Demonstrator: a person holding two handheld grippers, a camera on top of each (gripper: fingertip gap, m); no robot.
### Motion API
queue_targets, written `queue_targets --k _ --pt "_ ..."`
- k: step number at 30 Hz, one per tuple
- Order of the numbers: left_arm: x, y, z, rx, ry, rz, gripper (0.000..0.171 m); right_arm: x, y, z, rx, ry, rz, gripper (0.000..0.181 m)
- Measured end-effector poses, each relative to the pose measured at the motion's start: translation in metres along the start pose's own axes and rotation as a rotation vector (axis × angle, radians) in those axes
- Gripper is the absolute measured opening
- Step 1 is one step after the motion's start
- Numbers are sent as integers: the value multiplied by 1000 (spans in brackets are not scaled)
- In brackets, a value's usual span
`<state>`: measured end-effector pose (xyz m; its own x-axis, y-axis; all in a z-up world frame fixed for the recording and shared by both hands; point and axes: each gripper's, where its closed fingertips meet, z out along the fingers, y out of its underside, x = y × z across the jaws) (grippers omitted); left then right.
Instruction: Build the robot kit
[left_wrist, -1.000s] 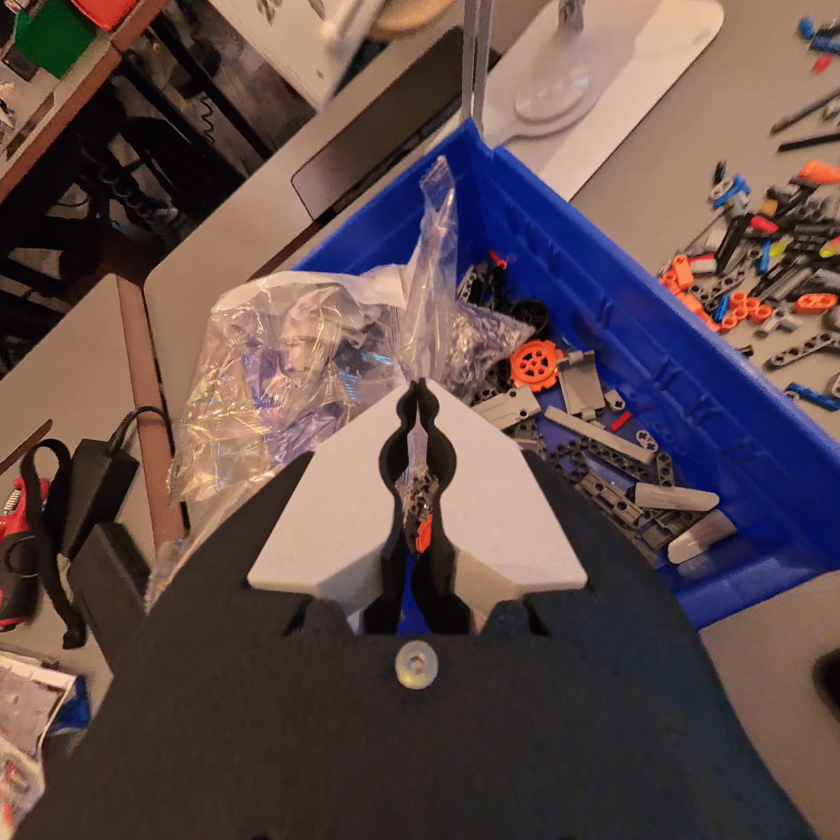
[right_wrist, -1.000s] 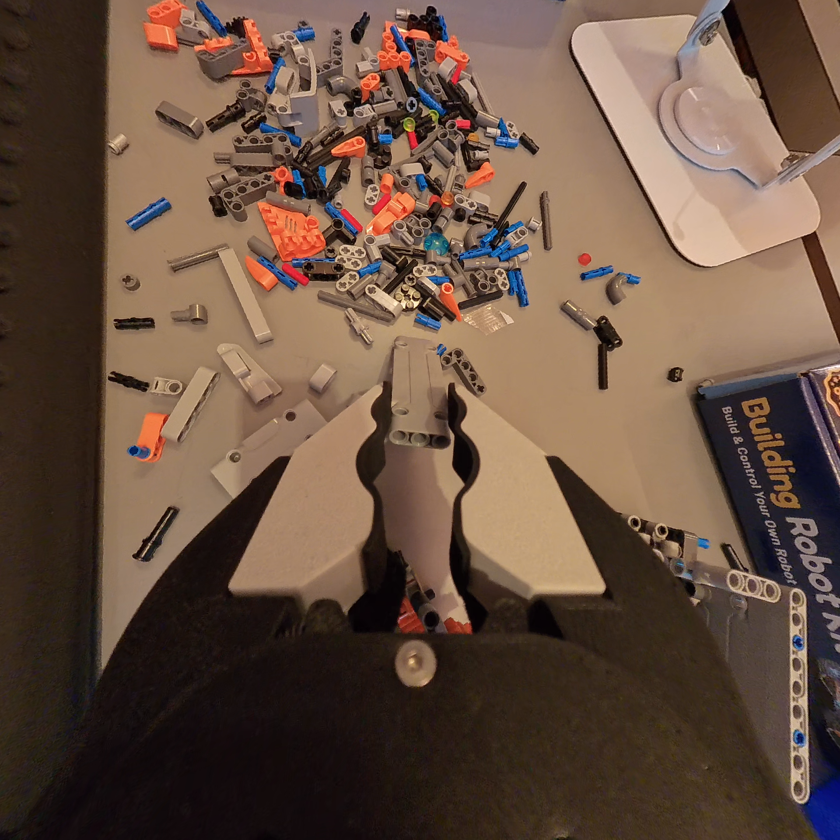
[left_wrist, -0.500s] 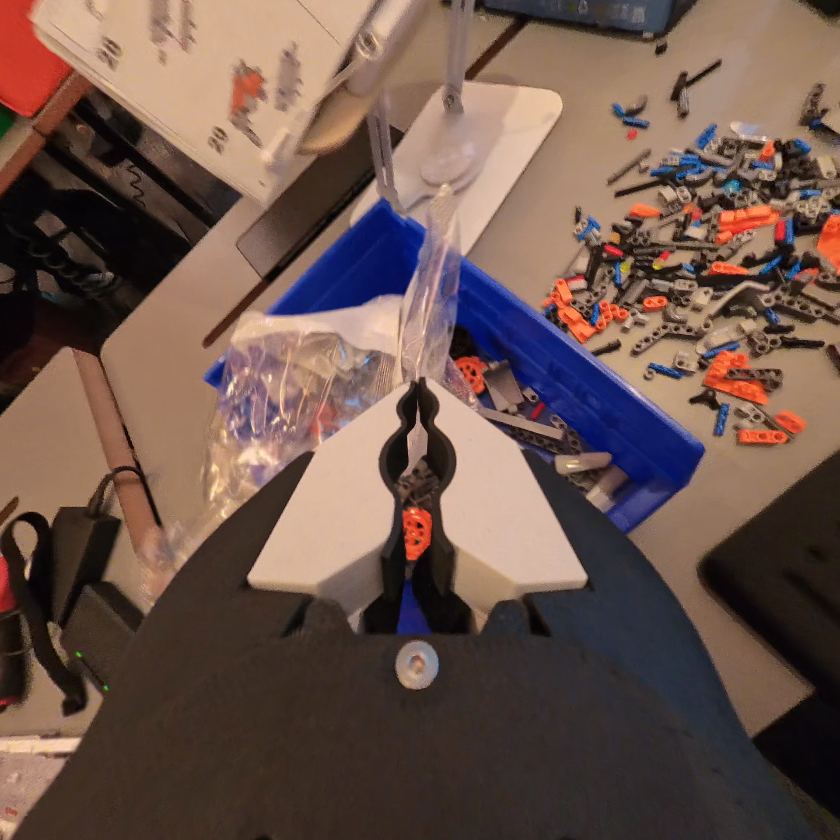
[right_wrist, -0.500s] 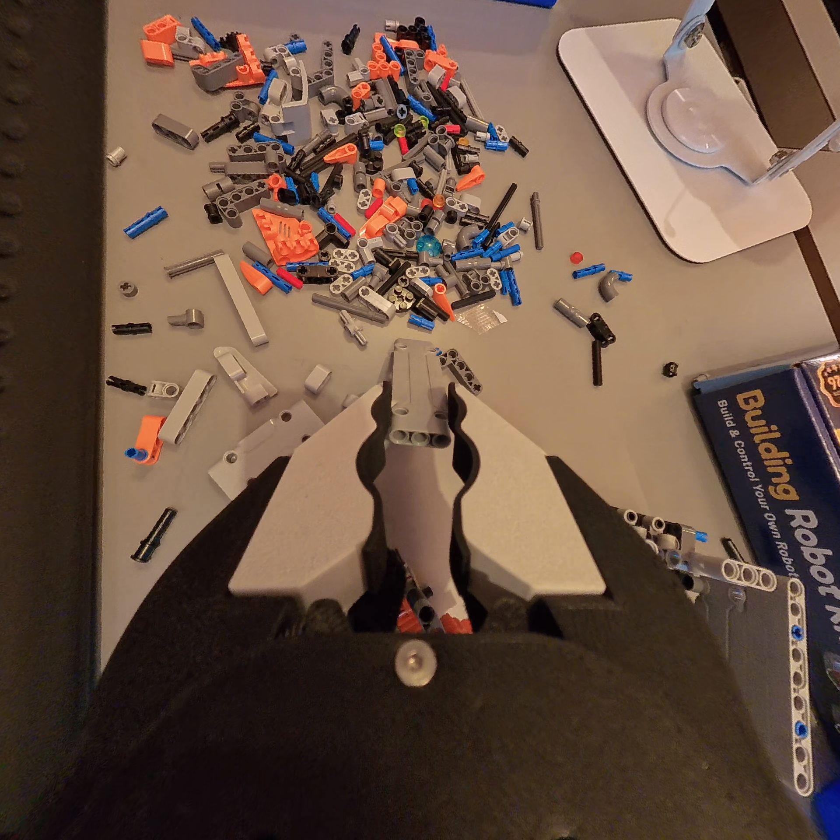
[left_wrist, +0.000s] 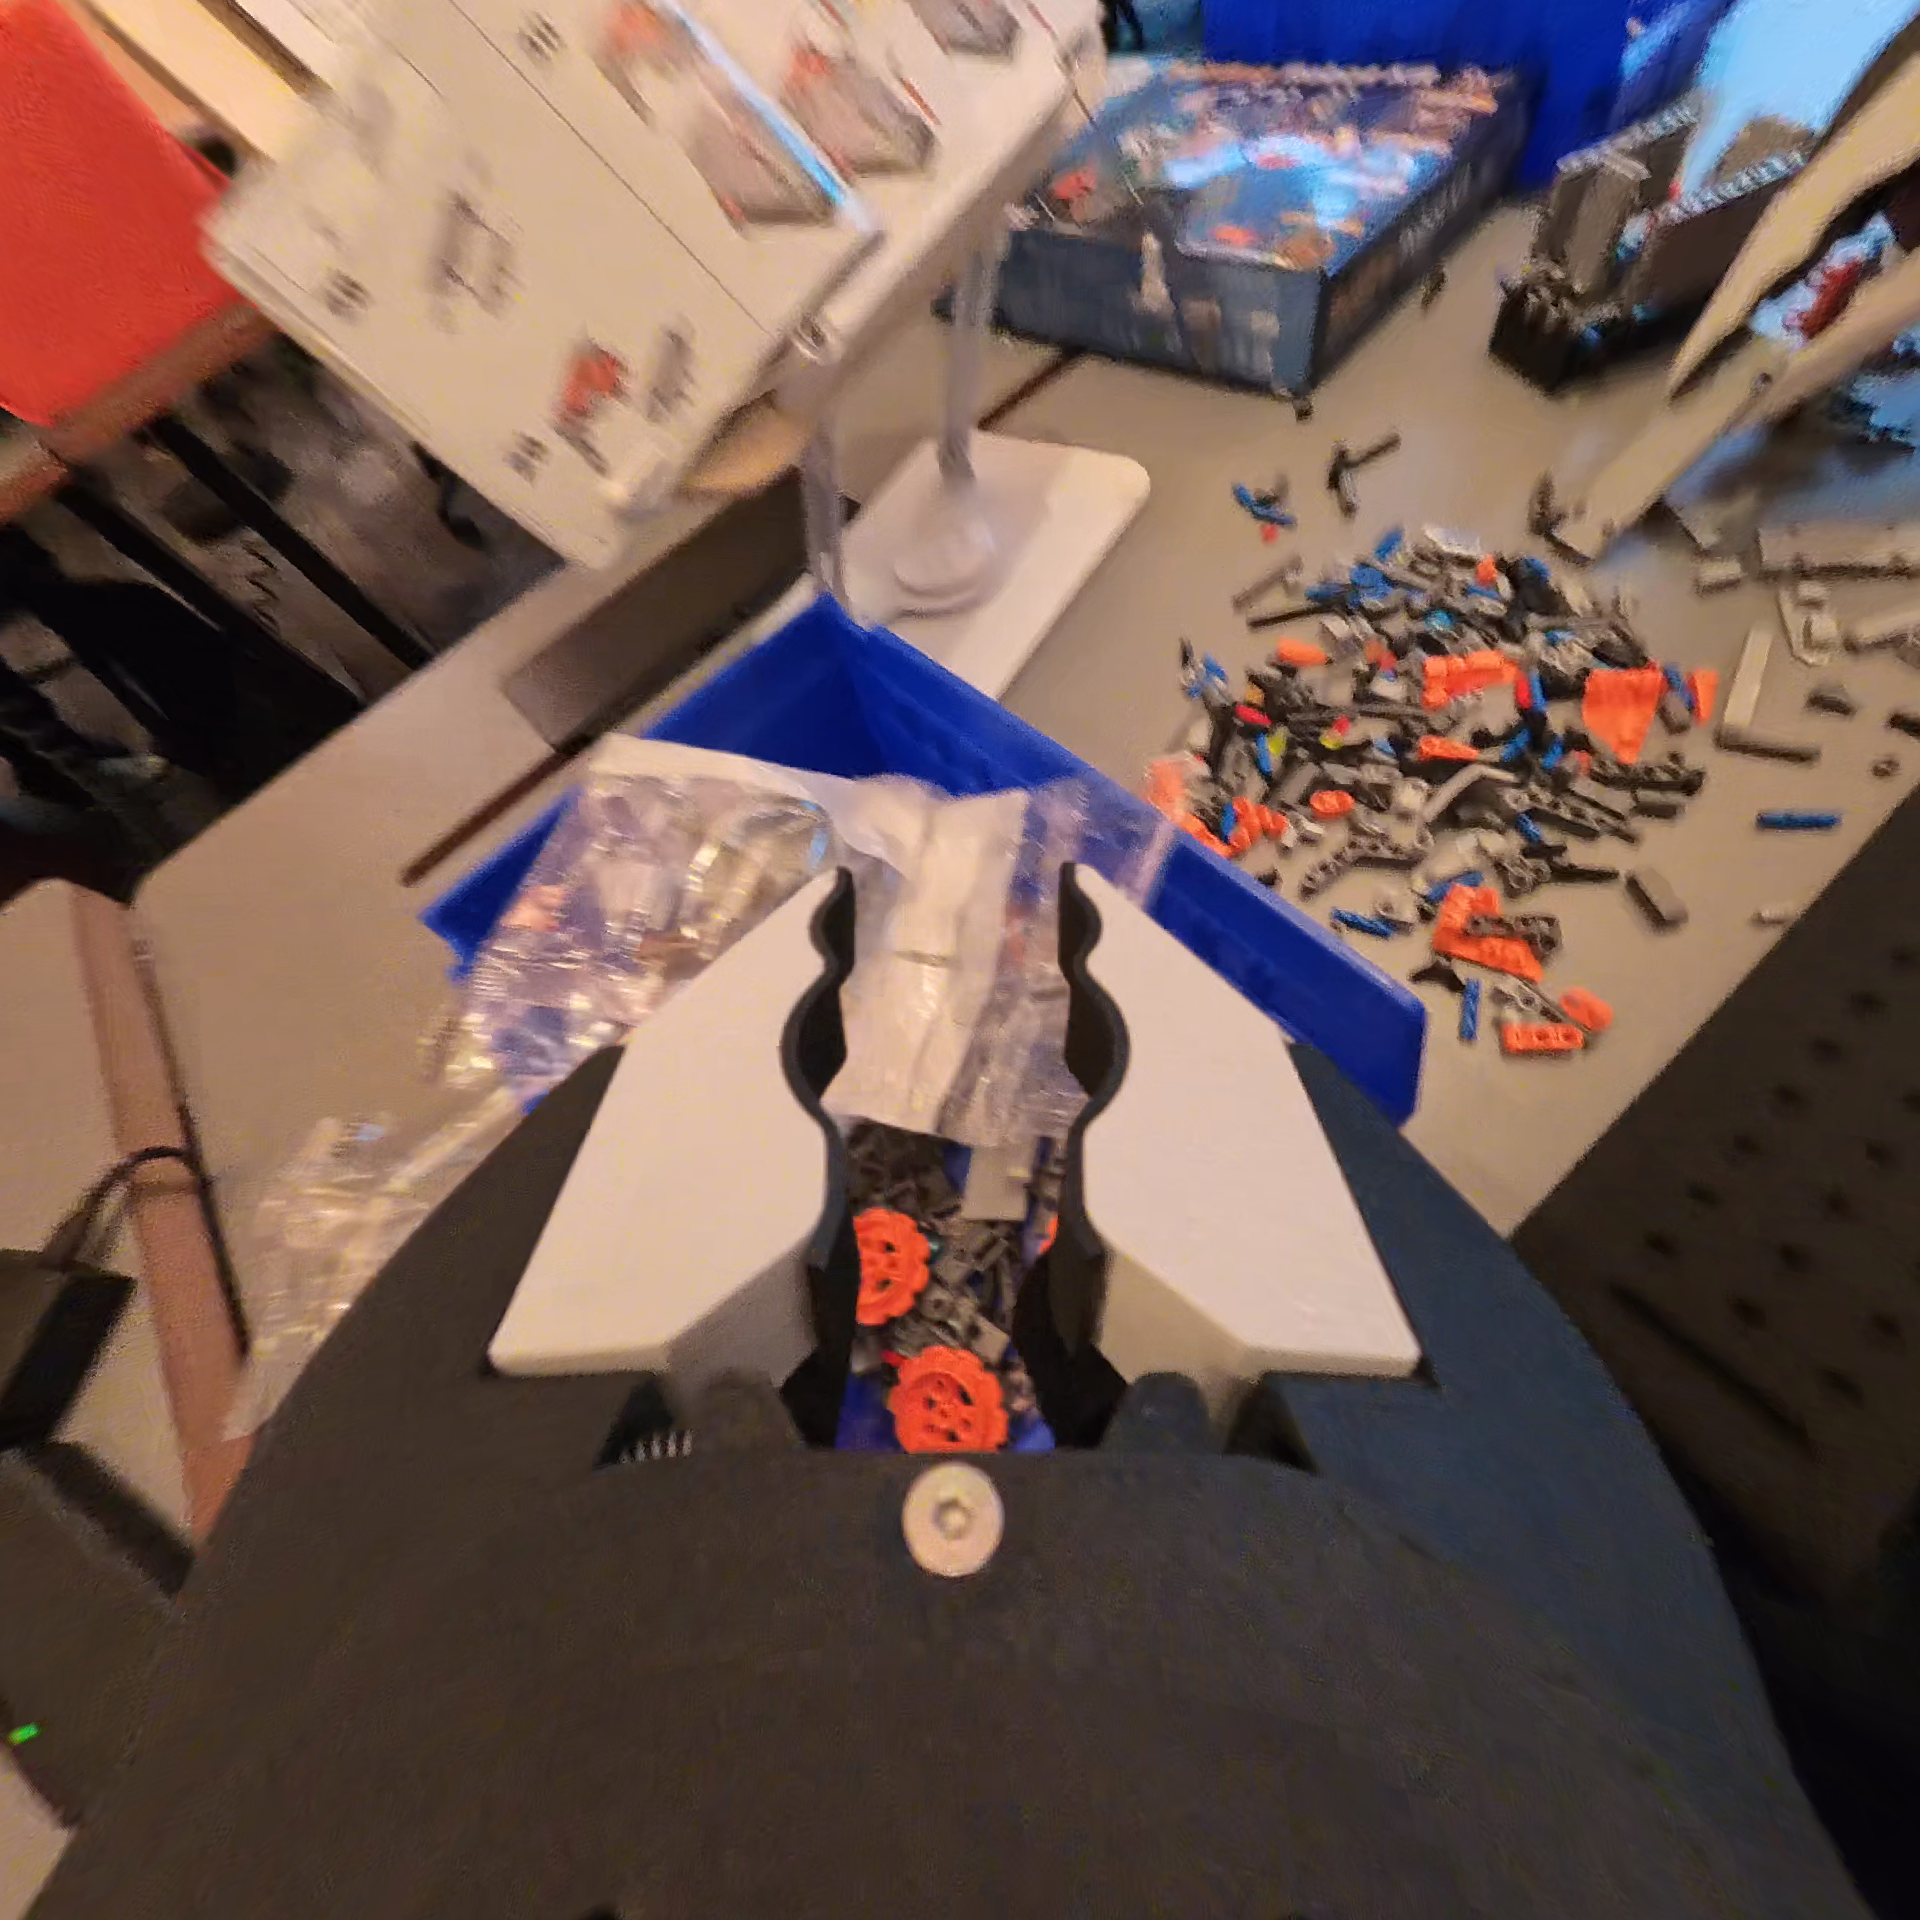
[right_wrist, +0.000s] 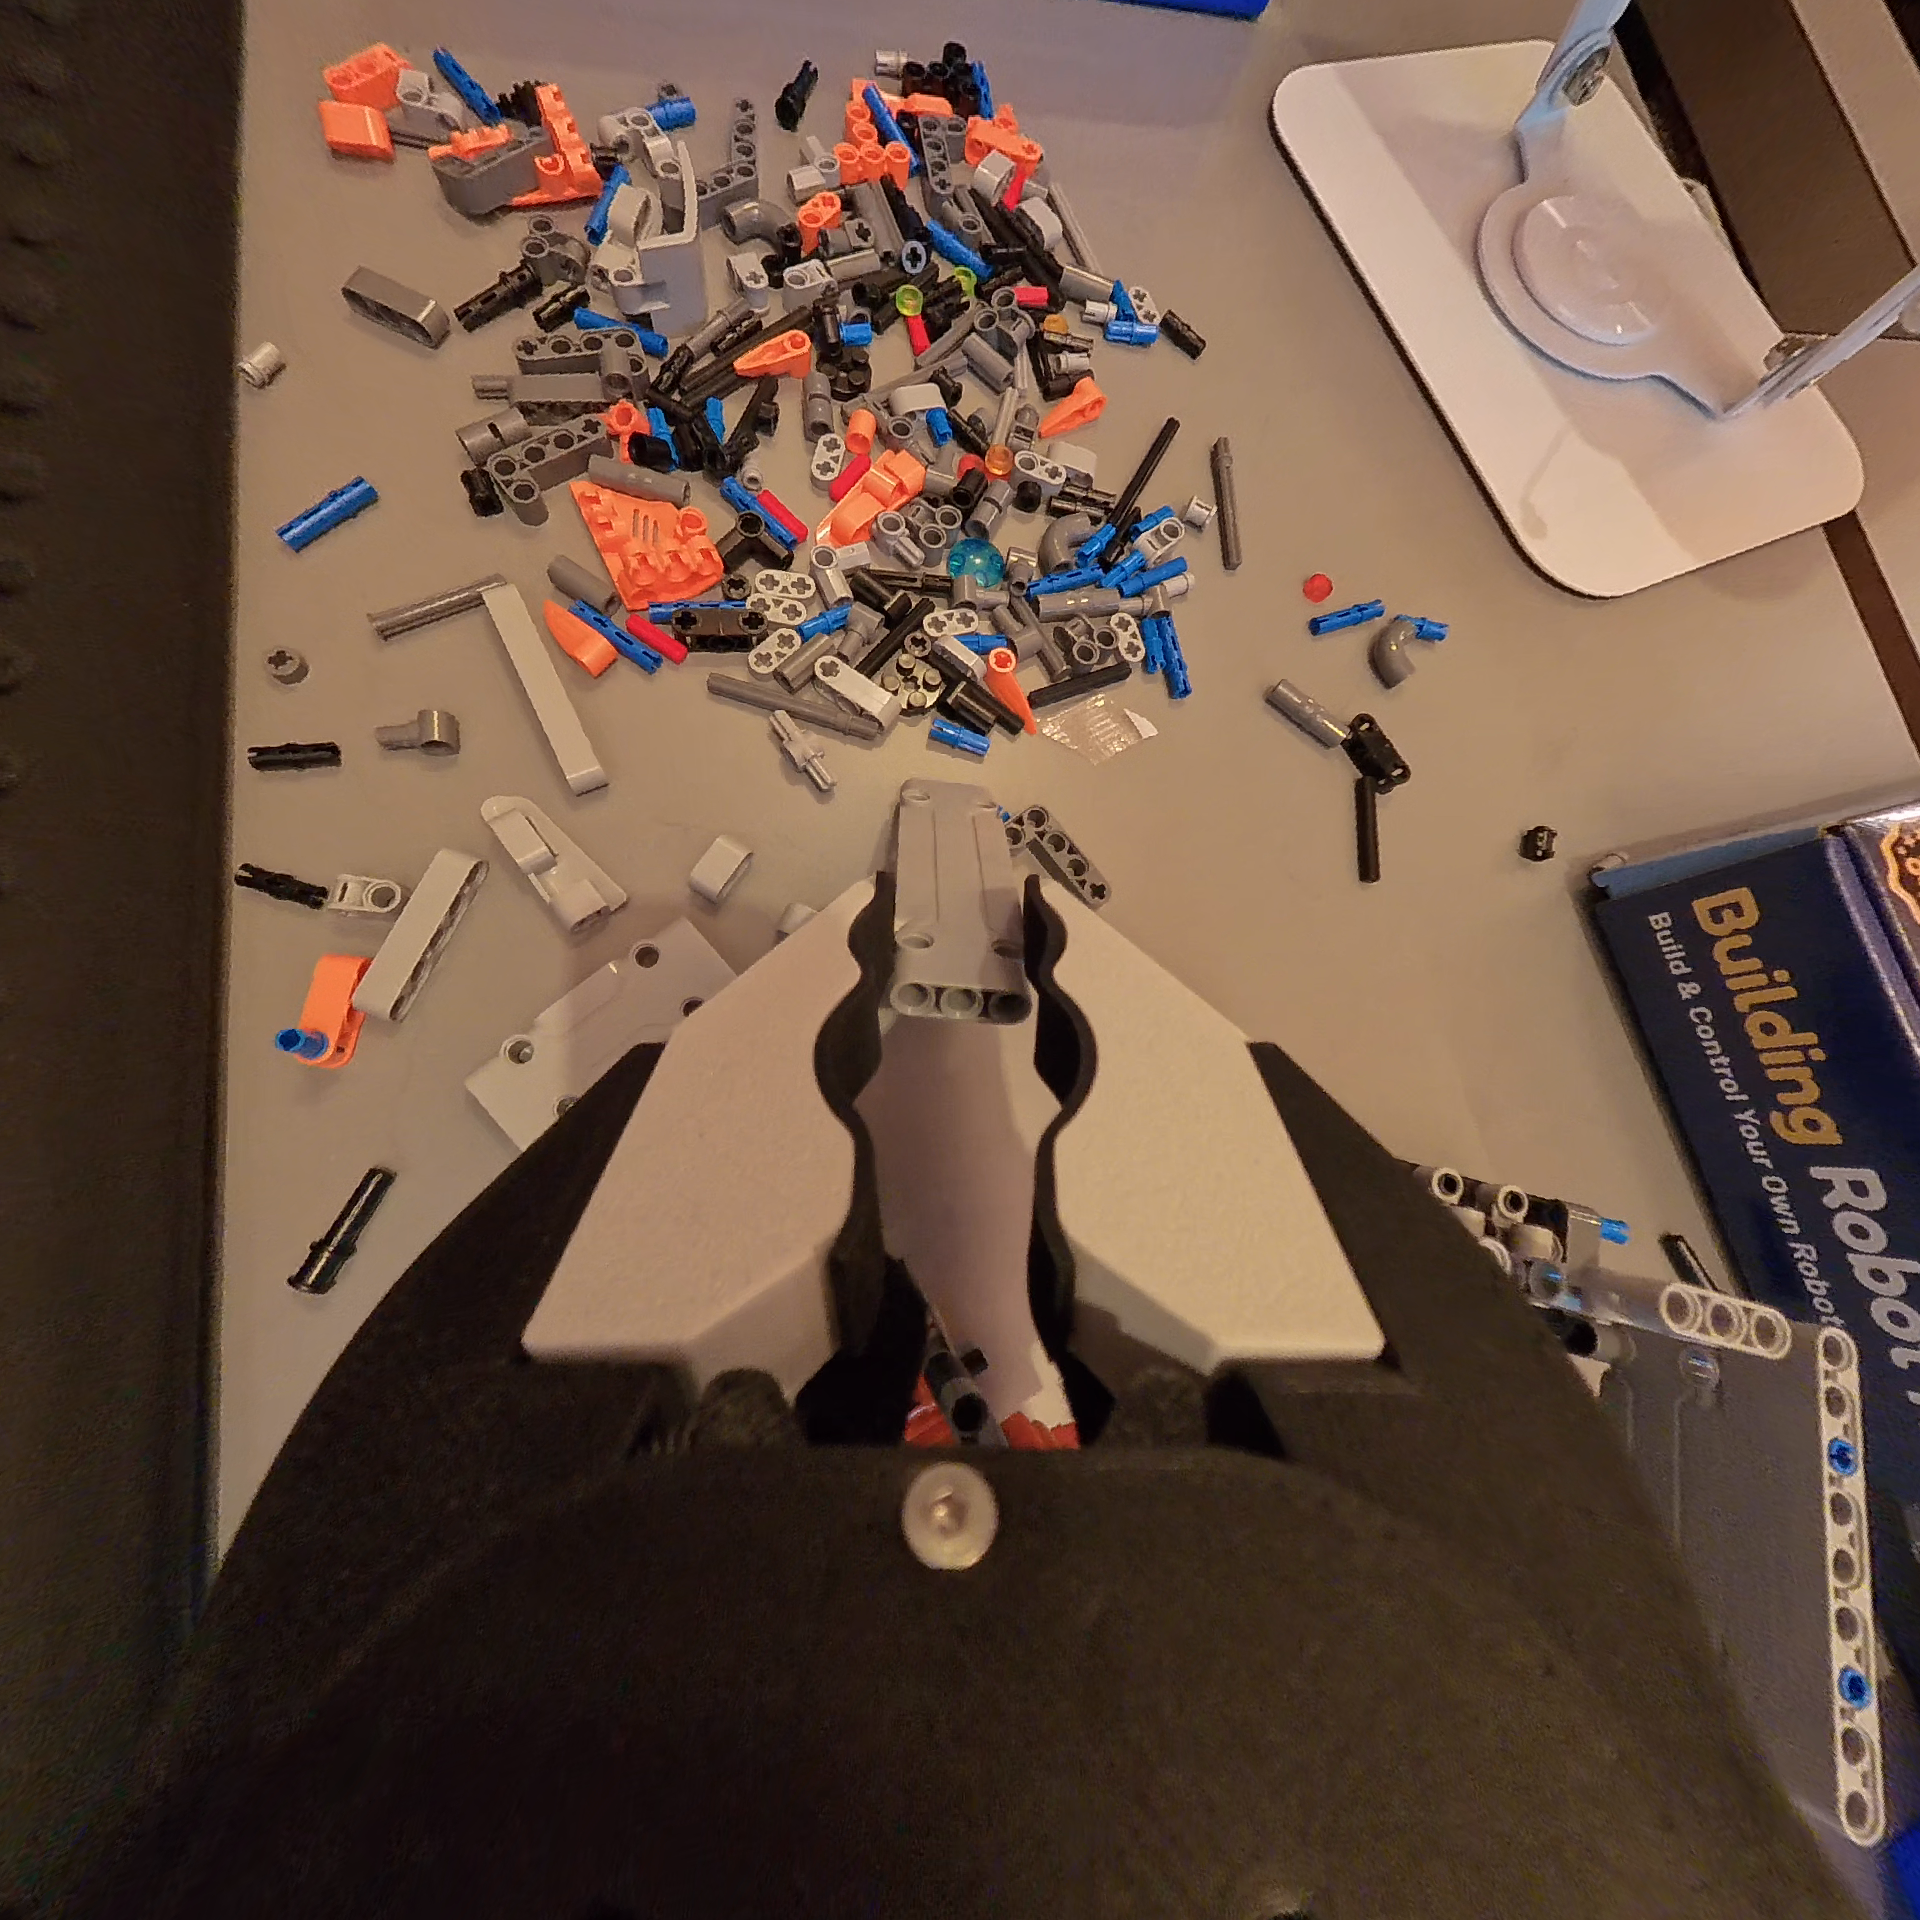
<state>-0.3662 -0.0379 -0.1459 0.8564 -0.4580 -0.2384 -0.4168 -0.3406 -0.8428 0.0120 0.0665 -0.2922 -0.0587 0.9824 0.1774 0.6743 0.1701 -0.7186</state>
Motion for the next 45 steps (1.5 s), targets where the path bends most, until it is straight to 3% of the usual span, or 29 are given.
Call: queue_targets --k 3,7,11,14,16,17,23,27,34,41,43,45 --pt "-41 -11 1 -54 -84 -5 46 1 -2 -1 16 3 4 20" --pt "-79 -9 49 -232 -15 -86 57 2 -8 -5 50 8 11 20" --pt "-110 32 107 -515 40 -166 61 5 -12 -10 69 27 15 20" --pt "-103 58 127 -616 139 -243 39 8 -19 -15 95 47 17 20" --pt "-96 59 131 -580 168 -252 3 9 -28 -17 113 64 13 20" --pt "-97 57 130 -554 150 -234 1 9 -34 -18 119 73 4 20" --pt "-97 2 96 -239 87 -208 0 2 -89 -13 210 62 4 23" --pt "-91 -32 71 -102 41 -143 0 -8 -142 14 262 -24 62 34" --pt "-74 -81 39 80 -10 -72 0 7 -239 83 349 -127 158 59" --pt "-38 -127 19 224 79 -57 0 34 -296 126 399 1 150 91" --pt "-23 -142 19 252 107 -38 0 38 -302 127 417 55 137 90" --pt "-6 -153 23 251 138 -8 0 39 -302 119 448 82 112 63"
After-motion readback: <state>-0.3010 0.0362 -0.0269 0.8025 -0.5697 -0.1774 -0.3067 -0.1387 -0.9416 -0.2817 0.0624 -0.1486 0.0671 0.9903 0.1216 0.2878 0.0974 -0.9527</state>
